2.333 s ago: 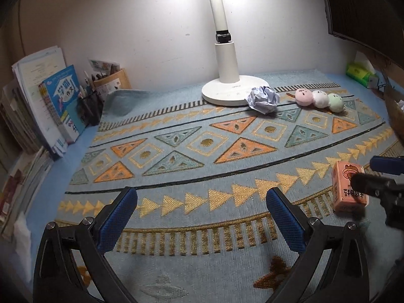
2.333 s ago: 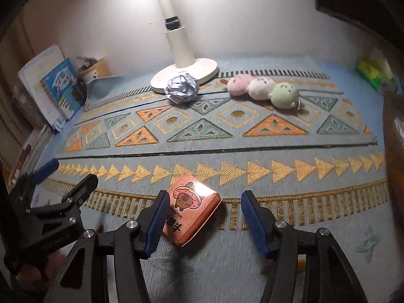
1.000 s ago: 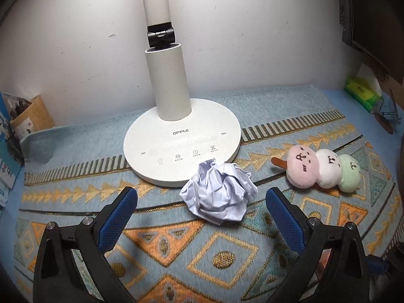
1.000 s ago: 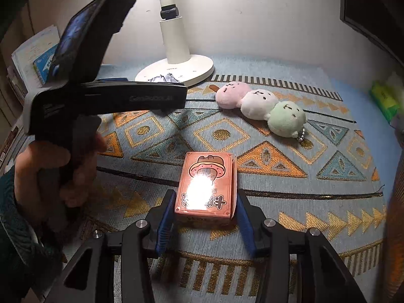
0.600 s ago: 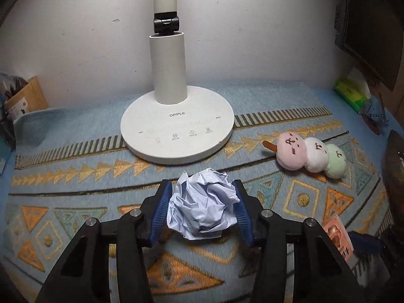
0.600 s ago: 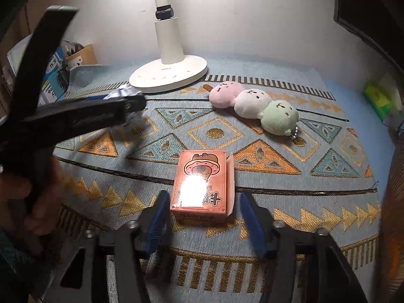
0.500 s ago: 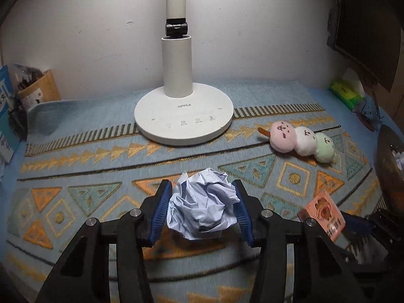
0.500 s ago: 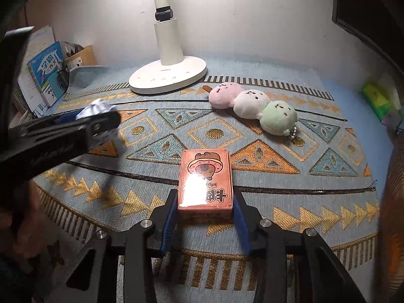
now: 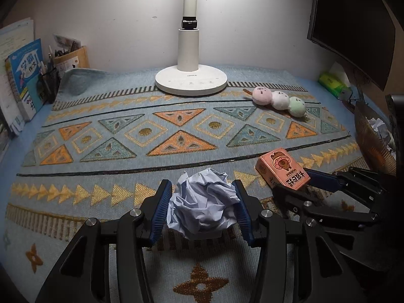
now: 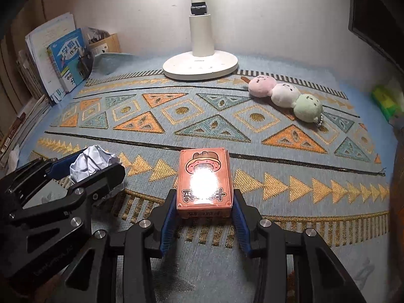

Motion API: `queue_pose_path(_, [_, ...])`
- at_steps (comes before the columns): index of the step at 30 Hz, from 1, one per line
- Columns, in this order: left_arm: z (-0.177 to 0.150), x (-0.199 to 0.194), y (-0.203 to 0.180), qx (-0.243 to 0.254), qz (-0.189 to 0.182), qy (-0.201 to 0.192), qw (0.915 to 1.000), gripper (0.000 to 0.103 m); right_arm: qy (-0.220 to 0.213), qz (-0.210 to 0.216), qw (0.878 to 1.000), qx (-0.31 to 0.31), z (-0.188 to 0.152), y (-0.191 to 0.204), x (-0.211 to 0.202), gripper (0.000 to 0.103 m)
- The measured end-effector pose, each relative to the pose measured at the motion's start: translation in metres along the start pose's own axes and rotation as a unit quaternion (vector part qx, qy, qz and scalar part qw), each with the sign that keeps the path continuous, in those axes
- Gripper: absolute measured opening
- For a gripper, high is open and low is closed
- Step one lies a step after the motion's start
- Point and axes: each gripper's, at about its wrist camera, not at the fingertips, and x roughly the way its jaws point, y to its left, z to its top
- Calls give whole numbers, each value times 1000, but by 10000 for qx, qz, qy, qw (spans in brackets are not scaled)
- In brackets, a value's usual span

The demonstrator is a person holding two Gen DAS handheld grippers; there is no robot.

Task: Organize objects
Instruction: 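Carry the snack box with right while left carries the paper ball to the bowl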

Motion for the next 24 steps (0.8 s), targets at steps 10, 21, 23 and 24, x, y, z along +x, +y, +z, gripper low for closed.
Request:
queue_pose_path(10, [-5,7,2,-59,11,122,9999,49,19,-329,9994,-117,3,4,5,48])
queue_pose_path(21, [-5,6,2,-47,22,131,9999,49,20,-353,9993,-123,3,3,6,48])
queue_pose_path(23, [-5,6,3,-49,13,135,9999,49,13,-352,9993,-114,3,2,6,48])
queue_pose_path(24, [-5,6,3,-49,12,134,9999,49,4,-350,9993,-104,3,2,6,48])
